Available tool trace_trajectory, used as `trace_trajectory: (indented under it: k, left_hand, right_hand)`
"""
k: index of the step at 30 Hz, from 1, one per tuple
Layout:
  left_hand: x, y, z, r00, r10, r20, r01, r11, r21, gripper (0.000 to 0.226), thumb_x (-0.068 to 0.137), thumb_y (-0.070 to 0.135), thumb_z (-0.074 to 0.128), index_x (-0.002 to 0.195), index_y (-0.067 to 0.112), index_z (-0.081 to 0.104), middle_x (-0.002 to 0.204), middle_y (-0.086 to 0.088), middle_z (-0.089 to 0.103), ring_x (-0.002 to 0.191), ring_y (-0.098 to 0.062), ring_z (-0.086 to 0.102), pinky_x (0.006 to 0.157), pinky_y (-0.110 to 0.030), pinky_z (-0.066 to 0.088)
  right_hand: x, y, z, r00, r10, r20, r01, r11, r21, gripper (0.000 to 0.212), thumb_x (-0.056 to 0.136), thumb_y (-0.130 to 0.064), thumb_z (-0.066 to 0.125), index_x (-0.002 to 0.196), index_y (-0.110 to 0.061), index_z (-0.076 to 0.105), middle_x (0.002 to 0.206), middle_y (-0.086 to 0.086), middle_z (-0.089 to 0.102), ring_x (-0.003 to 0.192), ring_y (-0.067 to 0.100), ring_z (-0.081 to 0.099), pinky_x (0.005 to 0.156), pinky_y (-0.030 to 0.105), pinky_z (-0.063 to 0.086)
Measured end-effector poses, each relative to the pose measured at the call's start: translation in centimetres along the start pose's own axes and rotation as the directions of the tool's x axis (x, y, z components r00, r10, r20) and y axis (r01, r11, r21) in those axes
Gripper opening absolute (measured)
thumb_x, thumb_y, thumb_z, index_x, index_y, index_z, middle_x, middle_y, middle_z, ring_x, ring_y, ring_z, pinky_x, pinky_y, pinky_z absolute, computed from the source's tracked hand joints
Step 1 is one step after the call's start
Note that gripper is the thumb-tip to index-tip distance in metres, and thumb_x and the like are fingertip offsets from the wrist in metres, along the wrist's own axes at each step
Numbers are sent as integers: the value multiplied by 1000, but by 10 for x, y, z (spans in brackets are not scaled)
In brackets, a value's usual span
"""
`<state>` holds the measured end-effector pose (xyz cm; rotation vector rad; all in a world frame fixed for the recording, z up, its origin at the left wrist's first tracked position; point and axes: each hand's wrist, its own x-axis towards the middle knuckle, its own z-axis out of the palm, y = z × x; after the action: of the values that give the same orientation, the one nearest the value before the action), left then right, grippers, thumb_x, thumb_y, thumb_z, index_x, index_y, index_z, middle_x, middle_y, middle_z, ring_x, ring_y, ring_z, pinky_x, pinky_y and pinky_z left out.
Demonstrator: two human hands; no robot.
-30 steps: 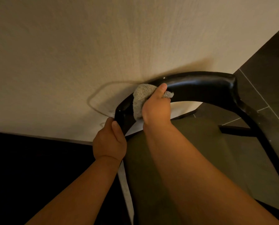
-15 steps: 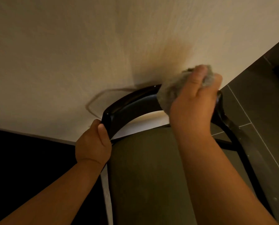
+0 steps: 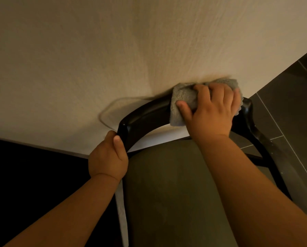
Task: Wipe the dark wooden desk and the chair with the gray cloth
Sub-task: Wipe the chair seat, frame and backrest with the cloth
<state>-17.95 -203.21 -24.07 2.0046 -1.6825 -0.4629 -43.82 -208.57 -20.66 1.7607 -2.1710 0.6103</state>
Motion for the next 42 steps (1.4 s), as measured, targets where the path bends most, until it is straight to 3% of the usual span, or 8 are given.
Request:
trace_trajectory:
  k: [5, 8, 11, 15, 22, 31, 37, 42]
  left_hand:
    - [-1, -2, 1, 1000, 5, -5, -5, 1000, -4, 70, 101, 52, 10, 106, 6, 63, 73, 3, 47, 63, -20, 44, 58, -31, 33]
    - [-1, -2, 1, 1000, 8, -10, -8, 1000, -5, 69, 102, 52, 10, 105, 6, 62, 70, 5, 46, 61, -20, 44, 59, -33, 34]
    - [0, -2, 2, 1000, 8, -20, -8, 1000, -7, 69, 102, 53, 9, 103, 7, 61, 68, 10, 42, 60, -18, 42, 57, -31, 31]
    - [-1, -3, 3, 999, 23, -27, -22, 1000, 17, 66, 103, 50, 10, 104, 8, 61, 73, 2, 48, 63, -21, 45, 61, -33, 35]
    - [-3, -4, 2, 999, 31, -12, -30, 998, 59, 67, 101, 52, 9, 109, 8, 60, 78, -1, 50, 72, -25, 49, 68, -38, 39]
    - [-3, -2, 2, 1000, -17, -26, 17, 1000, -1, 72, 101, 52, 15, 116, 5, 67, 94, -20, 69, 88, -42, 66, 76, -36, 39]
    - [-31, -7, -8, 996, -85, -30, 84, 996, -30, 75, 100, 50, 15, 119, -2, 66, 104, -28, 68, 97, -45, 65, 79, -39, 39]
    - [-59, -10, -13, 997, -78, 17, 79, 996, -46, 81, 97, 56, 12, 116, -1, 67, 92, -24, 65, 85, -39, 63, 74, -39, 43]
  right_hand:
    - [4, -39, 9, 993, -109, -41, 109, 994, 15, 63, 104, -68, 41, 109, -13, 72, 105, 20, 62, 105, 43, 57, 109, 57, 35]
    - [9, -9, 9, 957, -283, -57, 283, 959, -21, 60, 106, -66, 40, 115, -15, 69, 104, 17, 63, 99, 40, 59, 98, 53, 40]
    - [18, 33, 5, 961, -273, -38, 268, 958, -98, 63, 105, -69, 38, 107, -12, 65, 96, 16, 62, 89, 38, 57, 86, 51, 42]
    - [17, 9, 5, 994, -113, -1, 112, 987, -118, 72, 104, -71, 28, 105, -8, 62, 100, 20, 61, 95, 40, 55, 94, 53, 37]
    - [12, -1, 12, 933, -356, -47, 354, 934, -50, 61, 106, -66, 40, 109, -11, 65, 100, 17, 62, 94, 38, 57, 94, 51, 39]
    - [15, 17, 0, 993, -117, 27, 119, 985, -124, 80, 101, -76, 19, 110, -8, 60, 102, 19, 59, 98, 41, 54, 100, 54, 36]
    - [3, 16, -7, 973, -221, 59, 226, 970, -90, 74, 101, -77, 28, 105, -10, 60, 97, 18, 58, 93, 39, 54, 93, 52, 38]
    - [-22, 23, -27, 970, -194, 146, 212, 970, -118, 72, 99, -76, 32, 108, -10, 59, 97, 19, 57, 93, 40, 54, 91, 52, 37]
